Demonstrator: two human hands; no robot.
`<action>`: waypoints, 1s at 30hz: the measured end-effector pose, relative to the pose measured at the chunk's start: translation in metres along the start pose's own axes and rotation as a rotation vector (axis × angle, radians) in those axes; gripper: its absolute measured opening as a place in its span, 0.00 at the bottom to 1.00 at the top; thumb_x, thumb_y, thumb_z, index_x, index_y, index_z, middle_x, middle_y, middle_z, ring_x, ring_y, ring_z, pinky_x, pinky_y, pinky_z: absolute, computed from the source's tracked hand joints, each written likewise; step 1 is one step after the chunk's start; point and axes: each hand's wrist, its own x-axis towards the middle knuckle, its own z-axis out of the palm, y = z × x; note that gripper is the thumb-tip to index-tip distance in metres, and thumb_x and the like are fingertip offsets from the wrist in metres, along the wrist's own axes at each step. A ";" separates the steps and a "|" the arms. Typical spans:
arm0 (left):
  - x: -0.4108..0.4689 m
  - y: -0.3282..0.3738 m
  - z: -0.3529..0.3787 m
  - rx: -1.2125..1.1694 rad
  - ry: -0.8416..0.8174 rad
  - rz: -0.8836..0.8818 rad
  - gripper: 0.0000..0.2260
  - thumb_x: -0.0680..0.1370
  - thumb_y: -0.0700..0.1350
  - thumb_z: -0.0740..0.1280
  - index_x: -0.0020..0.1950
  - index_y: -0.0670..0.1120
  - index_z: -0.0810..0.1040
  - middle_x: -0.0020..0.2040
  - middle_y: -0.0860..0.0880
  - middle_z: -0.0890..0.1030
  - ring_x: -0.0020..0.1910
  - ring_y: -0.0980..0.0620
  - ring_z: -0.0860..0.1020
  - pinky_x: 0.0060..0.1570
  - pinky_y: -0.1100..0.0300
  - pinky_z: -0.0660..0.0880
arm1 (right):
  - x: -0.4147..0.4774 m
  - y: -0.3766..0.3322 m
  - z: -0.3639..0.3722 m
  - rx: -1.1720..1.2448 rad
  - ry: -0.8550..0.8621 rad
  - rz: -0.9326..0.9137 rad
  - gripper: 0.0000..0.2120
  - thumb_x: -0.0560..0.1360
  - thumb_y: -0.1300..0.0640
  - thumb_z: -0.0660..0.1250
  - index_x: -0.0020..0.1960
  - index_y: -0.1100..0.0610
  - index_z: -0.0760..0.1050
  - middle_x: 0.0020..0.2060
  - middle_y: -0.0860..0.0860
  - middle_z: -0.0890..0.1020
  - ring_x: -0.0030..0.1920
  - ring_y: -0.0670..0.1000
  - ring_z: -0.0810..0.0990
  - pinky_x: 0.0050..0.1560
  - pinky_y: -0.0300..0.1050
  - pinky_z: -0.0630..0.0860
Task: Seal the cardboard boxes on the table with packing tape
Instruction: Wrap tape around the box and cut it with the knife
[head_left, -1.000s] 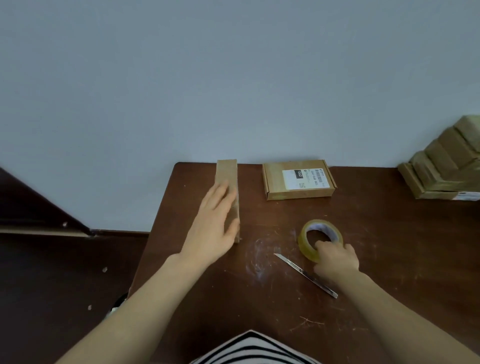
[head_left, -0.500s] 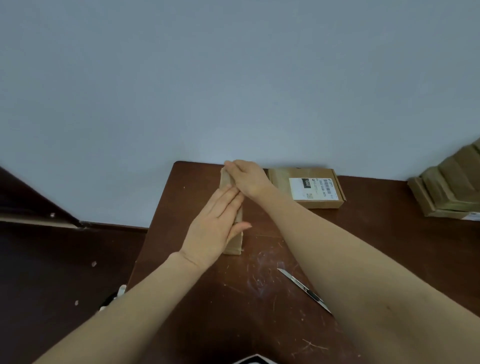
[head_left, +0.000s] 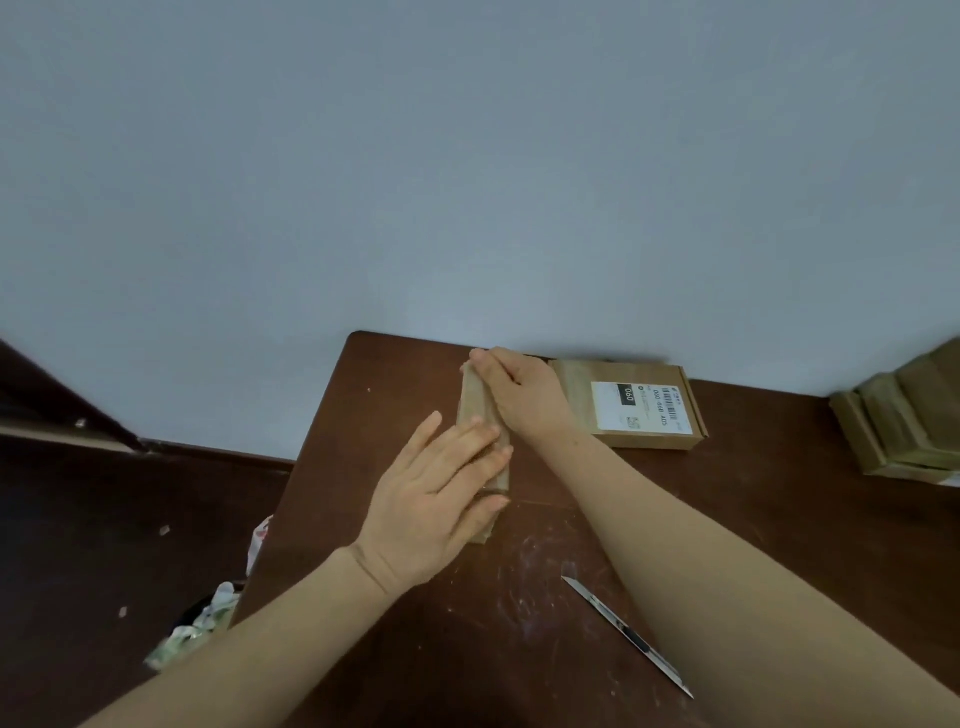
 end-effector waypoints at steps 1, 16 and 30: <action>0.006 0.000 -0.002 0.009 0.020 -0.013 0.22 0.82 0.55 0.56 0.56 0.40 0.81 0.55 0.43 0.82 0.59 0.47 0.78 0.66 0.45 0.69 | 0.001 0.000 0.001 -0.006 -0.003 -0.004 0.20 0.81 0.49 0.59 0.47 0.65 0.79 0.42 0.60 0.82 0.44 0.56 0.79 0.51 0.48 0.72; 0.003 -0.017 0.014 -0.114 0.006 0.127 0.18 0.83 0.48 0.54 0.67 0.39 0.72 0.65 0.40 0.74 0.69 0.44 0.68 0.71 0.49 0.62 | 0.004 0.003 0.005 0.233 0.004 0.086 0.15 0.79 0.51 0.63 0.45 0.61 0.81 0.44 0.63 0.83 0.42 0.53 0.79 0.52 0.51 0.76; -0.012 0.009 0.014 -0.846 -0.083 -0.666 0.45 0.70 0.67 0.64 0.74 0.63 0.35 0.78 0.55 0.44 0.75 0.63 0.47 0.73 0.63 0.55 | -0.012 -0.013 -0.003 -0.014 -0.073 0.299 0.23 0.80 0.40 0.53 0.70 0.50 0.64 0.66 0.52 0.73 0.63 0.53 0.72 0.56 0.42 0.66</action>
